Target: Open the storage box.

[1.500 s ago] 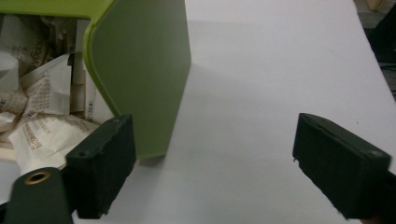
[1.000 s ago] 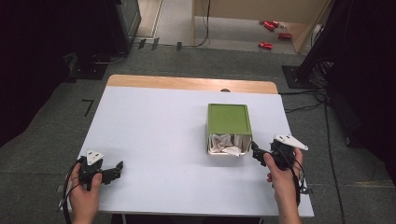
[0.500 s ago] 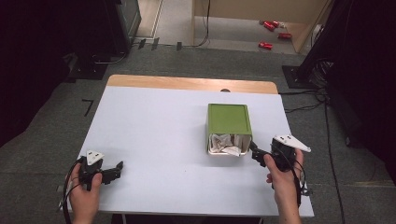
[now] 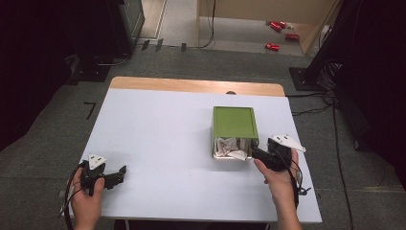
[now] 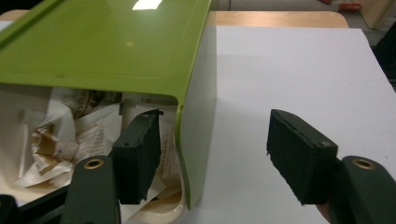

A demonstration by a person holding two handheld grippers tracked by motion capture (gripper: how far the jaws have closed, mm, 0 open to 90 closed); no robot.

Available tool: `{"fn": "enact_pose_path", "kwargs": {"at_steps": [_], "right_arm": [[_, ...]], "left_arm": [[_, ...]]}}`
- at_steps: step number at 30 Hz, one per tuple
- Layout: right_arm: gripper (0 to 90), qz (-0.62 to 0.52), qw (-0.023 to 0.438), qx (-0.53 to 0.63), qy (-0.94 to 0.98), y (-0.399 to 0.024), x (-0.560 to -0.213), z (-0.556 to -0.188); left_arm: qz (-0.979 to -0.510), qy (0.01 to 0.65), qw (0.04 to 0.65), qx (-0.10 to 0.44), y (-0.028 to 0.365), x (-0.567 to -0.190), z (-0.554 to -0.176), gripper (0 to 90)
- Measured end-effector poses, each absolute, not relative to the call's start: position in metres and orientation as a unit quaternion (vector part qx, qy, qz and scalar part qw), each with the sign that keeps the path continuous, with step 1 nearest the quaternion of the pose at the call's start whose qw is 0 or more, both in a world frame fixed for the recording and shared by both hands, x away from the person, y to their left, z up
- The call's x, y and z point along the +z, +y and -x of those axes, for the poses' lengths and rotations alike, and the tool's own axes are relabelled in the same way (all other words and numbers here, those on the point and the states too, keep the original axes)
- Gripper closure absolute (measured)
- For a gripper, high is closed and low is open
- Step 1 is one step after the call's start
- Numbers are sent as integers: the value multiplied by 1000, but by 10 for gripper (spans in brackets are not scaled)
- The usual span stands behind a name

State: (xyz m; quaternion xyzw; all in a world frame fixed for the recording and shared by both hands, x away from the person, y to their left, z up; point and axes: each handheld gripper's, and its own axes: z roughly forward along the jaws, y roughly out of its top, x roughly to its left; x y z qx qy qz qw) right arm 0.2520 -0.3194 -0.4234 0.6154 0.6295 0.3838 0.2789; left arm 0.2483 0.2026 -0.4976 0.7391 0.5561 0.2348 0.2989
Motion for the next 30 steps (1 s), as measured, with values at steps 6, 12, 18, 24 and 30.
{"fn": "enact_pose_path", "kwargs": {"at_steps": [6, 12, 18, 24, 30], "right_arm": [[608, -621, 262, 381, 633, -317, -432, -259], [684, -615, 279, 372, 637, -309, -443, -263], [736, -627, 256, 351, 646, -305, -461, -270], [784, -632, 248, 354, 644, -303, -471, -272], [791, -635, 258, 356, 636, -301, -474, -270]], "left_arm": [[-739, 556, 299, 235, 203, -498, -248, 107], [-739, 556, 299, 235, 203, -498, -248, 108], [-739, 556, 299, 235, 203, -498, -248, 108], [-739, 556, 299, 235, 203, -498, -248, 108], [-739, 556, 299, 235, 202, -498, -248, 108]]}}
